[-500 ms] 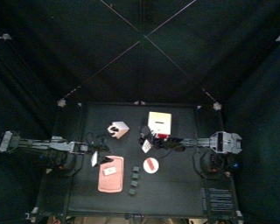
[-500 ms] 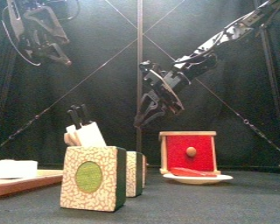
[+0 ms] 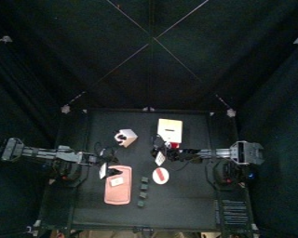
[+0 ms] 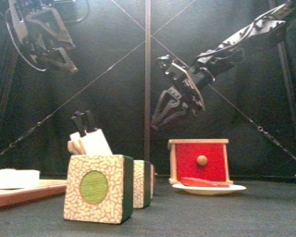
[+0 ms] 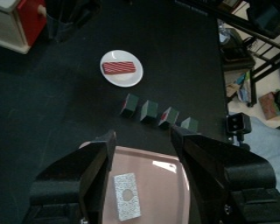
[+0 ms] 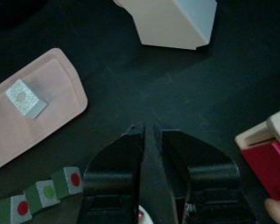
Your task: Grab sushi piece off table
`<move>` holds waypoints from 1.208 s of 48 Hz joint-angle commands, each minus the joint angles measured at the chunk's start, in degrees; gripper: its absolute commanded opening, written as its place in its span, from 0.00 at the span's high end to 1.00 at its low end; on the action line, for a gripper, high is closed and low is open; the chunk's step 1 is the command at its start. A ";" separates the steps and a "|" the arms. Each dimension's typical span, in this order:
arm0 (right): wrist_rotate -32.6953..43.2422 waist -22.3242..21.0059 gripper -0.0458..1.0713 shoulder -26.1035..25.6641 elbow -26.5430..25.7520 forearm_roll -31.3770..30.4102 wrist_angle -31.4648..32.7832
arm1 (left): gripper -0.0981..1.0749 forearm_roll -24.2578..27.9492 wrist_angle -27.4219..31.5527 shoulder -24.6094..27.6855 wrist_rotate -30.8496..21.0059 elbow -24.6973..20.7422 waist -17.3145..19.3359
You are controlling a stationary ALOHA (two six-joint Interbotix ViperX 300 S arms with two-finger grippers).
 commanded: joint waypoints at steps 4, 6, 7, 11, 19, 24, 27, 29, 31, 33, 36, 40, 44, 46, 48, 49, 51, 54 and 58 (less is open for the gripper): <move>-0.44 -0.09 0.43 -4.75 2.11 -0.35 -0.18 | 0.17 3.52 -1.14 2.29 0.18 -1.85 -2.37; -0.44 -0.09 0.43 -5.80 2.90 -0.44 -0.18 | 0.17 4.48 -1.49 2.99 0.18 -1.76 -2.99; -0.44 -0.09 0.43 -6.24 3.43 -0.44 -0.18 | 0.17 4.92 -1.76 3.43 0.18 -1.76 -3.25; -0.44 -0.18 0.43 -8.61 5.62 -1.41 -0.18 | 0.17 6.59 -3.25 5.45 0.18 -1.76 -4.04; -0.44 0.26 0.43 -11.95 8.35 -4.13 -0.88 | 0.17 10.63 -8.70 10.99 0.18 -2.20 -4.31; -0.44 0.79 0.43 -13.54 9.58 -5.89 -1.14 | 0.17 12.48 -11.95 14.59 0.18 -2.90 -4.31; -0.44 1.05 0.43 -13.71 10.11 -6.50 -1.32 | 0.17 13.01 -13.45 16.87 0.18 -3.52 -4.31; -0.44 1.14 0.43 -13.71 10.46 -6.77 -1.32 | 0.17 13.10 -14.33 18.90 0.18 -4.22 -4.22; -0.44 1.14 0.43 -13.71 10.72 -6.86 -1.32 | 0.17 13.18 -14.85 20.74 0.18 -4.83 -3.96; -0.44 1.14 0.43 -13.71 10.99 -6.94 -1.32 | 0.17 13.18 -15.12 22.50 0.26 -5.54 -3.78; -0.44 0.88 0.43 -13.71 11.16 -7.12 -1.32 | 0.17 13.36 -15.29 25.31 0.26 -6.42 -3.25; -0.44 0.70 0.43 -13.62 11.25 -7.56 -1.32 | 0.17 13.54 -15.38 29.27 0.26 -8.09 -1.85; -0.44 0.70 0.43 -13.62 11.51 -8.00 -1.32 | 0.17 13.54 -15.38 32.17 0.35 -10.11 -0.79; -0.44 0.70 0.43 -13.54 11.69 -8.17 -1.32 | 0.17 13.62 -15.38 33.40 0.44 -10.81 -0.35; -0.44 0.62 0.43 -13.54 11.87 -8.17 -1.32 | 0.17 13.80 -15.38 34.63 0.44 -11.60 -0.18; -0.44 0.62 0.43 -13.62 11.95 -8.17 -1.32 | 0.17 14.06 -15.38 35.24 0.44 -11.95 -0.09; -0.44 0.62 0.43 -13.62 12.13 -8.00 -1.23 | 0.17 14.50 -15.38 36.47 0.44 -12.66 0.00; -0.35 0.62 0.43 -13.62 12.30 -7.73 -1.32 | 0.17 15.82 -15.38 38.32 0.44 -13.89 0.00; -0.35 0.62 0.43 -13.71 12.22 -7.38 -1.32 | 0.17 16.96 -15.38 39.81 0.35 -14.94 0.00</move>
